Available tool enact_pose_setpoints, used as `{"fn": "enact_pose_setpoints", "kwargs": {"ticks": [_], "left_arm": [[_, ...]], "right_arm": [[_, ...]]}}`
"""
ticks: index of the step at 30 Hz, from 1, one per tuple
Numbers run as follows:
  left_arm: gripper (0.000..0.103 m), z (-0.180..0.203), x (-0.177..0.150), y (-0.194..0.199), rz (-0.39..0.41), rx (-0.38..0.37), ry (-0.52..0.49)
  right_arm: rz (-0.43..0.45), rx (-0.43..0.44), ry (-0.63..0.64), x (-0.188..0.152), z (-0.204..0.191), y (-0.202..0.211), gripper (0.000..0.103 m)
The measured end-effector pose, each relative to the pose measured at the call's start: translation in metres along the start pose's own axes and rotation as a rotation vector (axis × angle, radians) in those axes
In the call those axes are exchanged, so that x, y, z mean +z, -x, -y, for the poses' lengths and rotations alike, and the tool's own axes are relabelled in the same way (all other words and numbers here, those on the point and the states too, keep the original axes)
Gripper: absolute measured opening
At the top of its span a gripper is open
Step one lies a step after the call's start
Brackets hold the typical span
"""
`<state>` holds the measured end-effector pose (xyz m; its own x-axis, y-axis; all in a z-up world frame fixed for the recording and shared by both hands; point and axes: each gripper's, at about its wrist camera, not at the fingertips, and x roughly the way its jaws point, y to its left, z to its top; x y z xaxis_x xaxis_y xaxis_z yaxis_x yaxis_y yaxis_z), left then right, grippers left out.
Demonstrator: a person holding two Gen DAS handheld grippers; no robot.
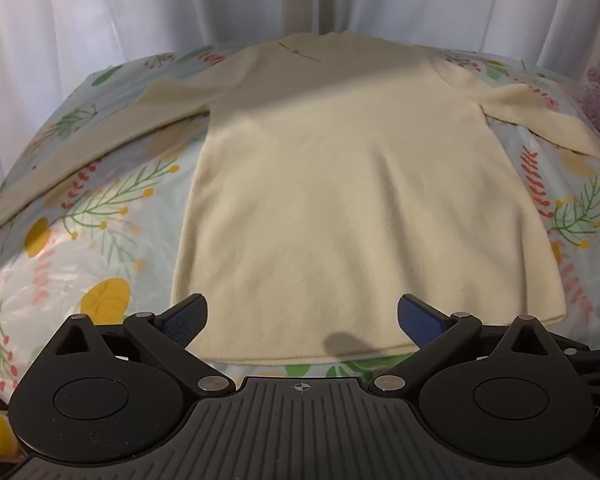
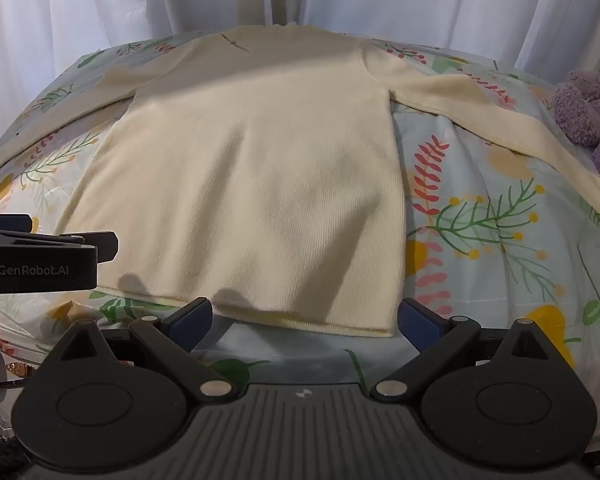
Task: Fold small clothes
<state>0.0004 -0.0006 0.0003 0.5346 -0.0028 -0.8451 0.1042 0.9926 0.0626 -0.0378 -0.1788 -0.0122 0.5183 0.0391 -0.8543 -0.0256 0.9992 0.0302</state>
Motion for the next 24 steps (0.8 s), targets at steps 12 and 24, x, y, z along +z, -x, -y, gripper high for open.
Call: {"fn": "enact_pose_setpoints", "kwargs": {"ticks": [12,24], "left_arm": [[0.103,-0.0029,-0.0051,-0.0064,-0.002,-0.006,0.004],[0.103,-0.004,-0.0037,-0.0067,-0.005,-0.008,0.004]], "right_arm": [[-0.003,-0.003,0.002,0.0034,0.0,-0.0026,0.099],[-0.002,-0.007,0.004,0.0058,0.0011,-0.0029,0.099]]}}
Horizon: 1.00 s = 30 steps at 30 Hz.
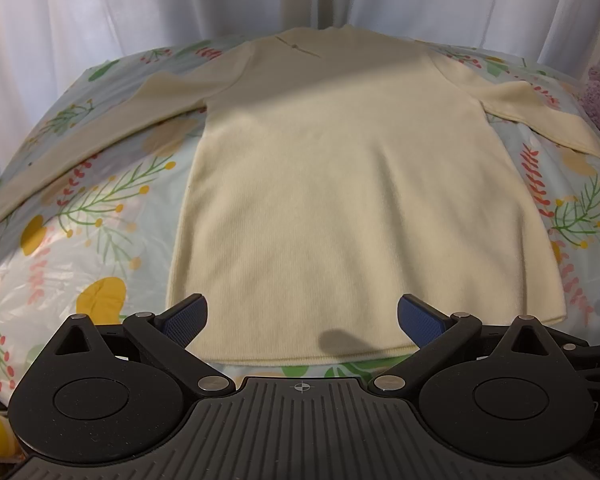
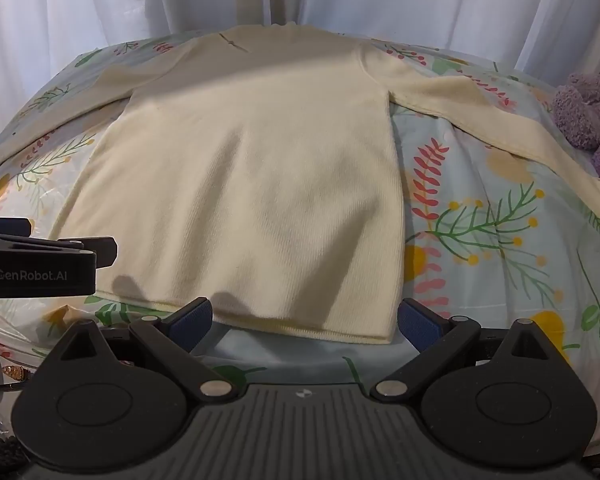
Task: Fold small clothes
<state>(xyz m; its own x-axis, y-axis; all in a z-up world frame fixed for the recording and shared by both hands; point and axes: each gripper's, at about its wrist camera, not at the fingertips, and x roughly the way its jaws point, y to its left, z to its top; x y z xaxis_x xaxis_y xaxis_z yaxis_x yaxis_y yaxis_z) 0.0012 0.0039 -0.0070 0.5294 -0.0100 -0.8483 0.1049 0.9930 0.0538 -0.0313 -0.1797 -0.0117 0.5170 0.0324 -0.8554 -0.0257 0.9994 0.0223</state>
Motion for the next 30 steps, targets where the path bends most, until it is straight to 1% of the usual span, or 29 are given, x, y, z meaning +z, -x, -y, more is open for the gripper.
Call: {"fn": "enact_pose_setpoints", "kwargs": {"ticks": [30], "left_arm": [[0.103,0.0004,0.0028,0.0002,-0.009,0.0,-0.004]], "right_arm": [[-0.002,0.0,0.006,0.0027,0.0,-0.0002,0.099]]}}
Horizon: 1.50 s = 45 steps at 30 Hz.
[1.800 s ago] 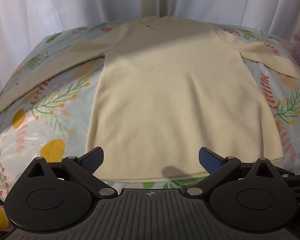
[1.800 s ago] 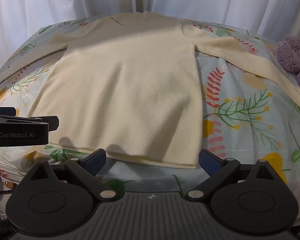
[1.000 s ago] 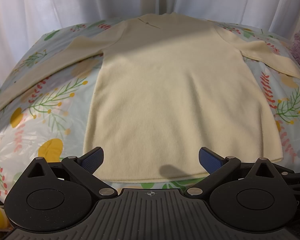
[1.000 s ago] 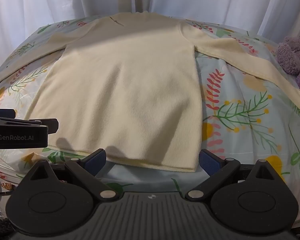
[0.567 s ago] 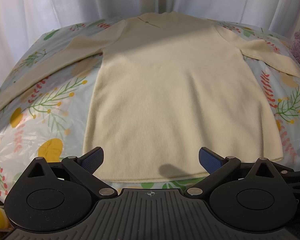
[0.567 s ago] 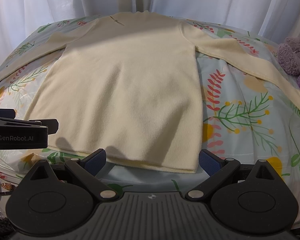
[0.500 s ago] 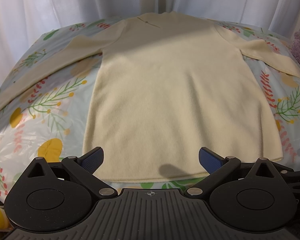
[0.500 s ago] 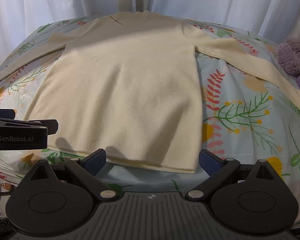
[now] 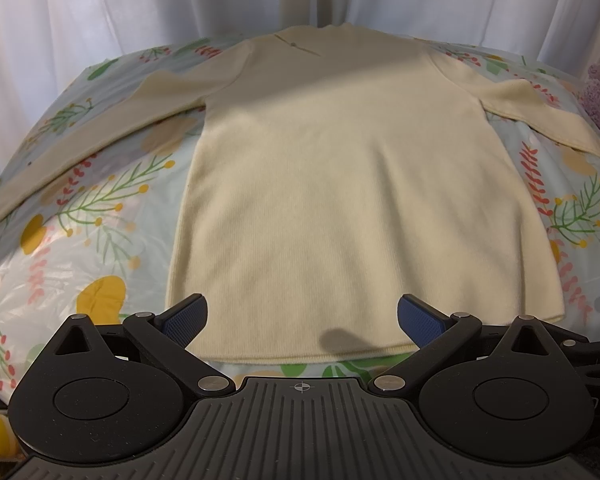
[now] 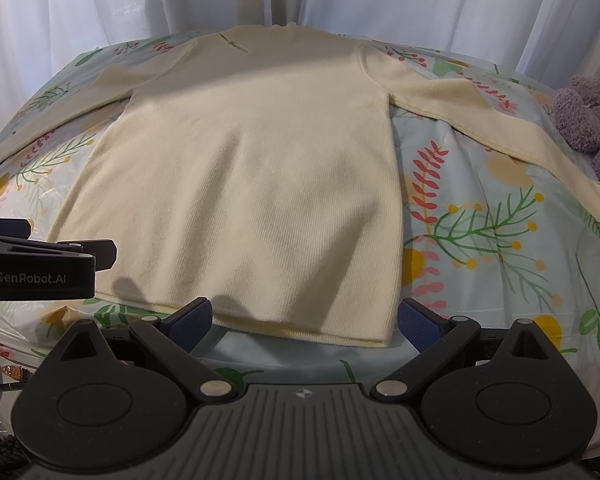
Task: Fold small clothes
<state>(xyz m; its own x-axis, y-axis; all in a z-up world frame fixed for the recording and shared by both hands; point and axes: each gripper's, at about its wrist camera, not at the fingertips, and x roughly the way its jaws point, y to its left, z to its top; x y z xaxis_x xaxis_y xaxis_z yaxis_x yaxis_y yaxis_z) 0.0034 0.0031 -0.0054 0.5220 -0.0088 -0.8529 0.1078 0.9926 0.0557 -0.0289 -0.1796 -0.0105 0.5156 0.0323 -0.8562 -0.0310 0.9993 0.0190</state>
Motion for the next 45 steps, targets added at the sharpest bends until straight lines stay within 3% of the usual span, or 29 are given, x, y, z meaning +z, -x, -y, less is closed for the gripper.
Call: {"fn": "enact_pose_setpoints", "kwargs": {"ticks": [45], "left_arm": [[0.103,-0.0022,0.0005,-0.003,-0.023,0.0,0.004]], "right_arm": [[-0.009,0.005,0.005,-0.0014,-0.0018,-0.0037,0.099]]}}
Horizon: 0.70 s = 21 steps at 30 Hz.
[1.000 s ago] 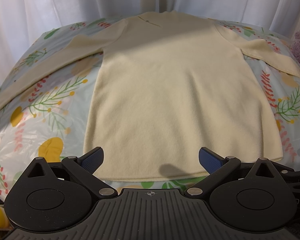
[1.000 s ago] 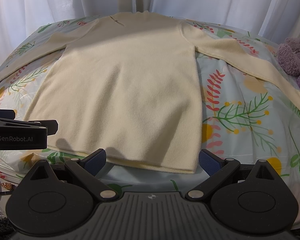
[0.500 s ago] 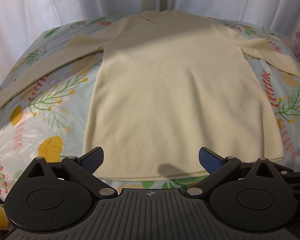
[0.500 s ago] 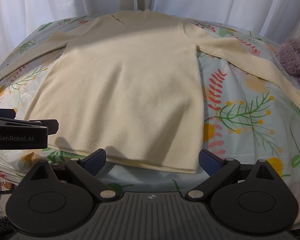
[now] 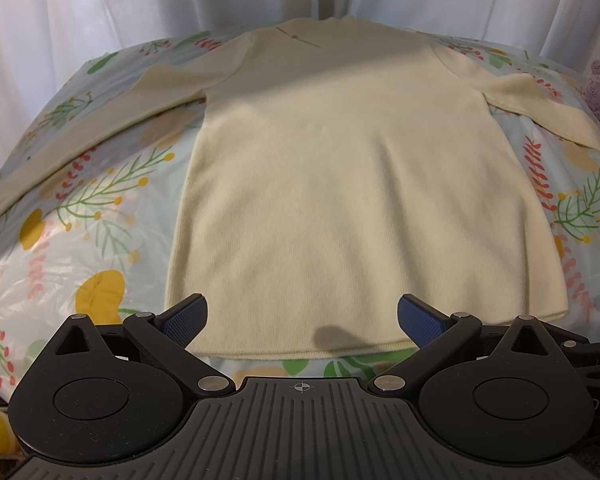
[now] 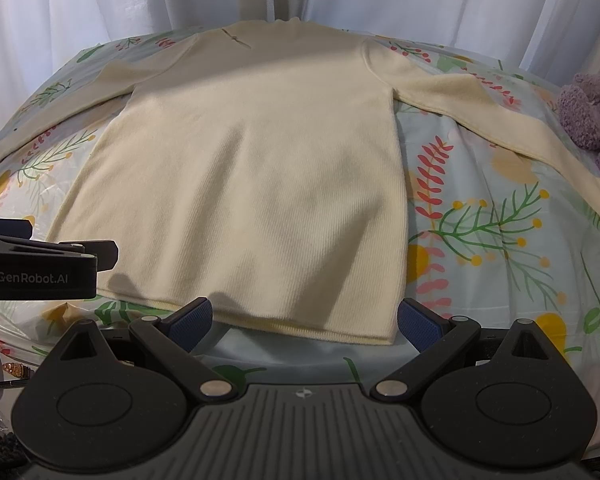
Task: Fold small clothes
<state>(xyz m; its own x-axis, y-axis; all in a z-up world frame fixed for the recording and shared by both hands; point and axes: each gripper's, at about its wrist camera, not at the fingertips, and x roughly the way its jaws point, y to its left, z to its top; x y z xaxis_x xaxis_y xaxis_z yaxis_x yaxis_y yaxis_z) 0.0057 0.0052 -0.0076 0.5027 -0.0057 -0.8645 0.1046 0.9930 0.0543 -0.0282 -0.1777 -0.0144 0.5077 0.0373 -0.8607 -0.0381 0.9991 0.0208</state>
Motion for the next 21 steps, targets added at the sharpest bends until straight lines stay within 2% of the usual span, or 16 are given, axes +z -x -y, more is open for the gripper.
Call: {"fn": "enact_pose_setpoints", "kwargs": {"ticks": [21], "left_arm": [[0.103,-0.0006,0.0017,-0.004,-0.025,0.005,0.006]], "right_arm": [[-0.004,0.008,-0.014,-0.0023,0.002,-0.0027,0.099]]}}
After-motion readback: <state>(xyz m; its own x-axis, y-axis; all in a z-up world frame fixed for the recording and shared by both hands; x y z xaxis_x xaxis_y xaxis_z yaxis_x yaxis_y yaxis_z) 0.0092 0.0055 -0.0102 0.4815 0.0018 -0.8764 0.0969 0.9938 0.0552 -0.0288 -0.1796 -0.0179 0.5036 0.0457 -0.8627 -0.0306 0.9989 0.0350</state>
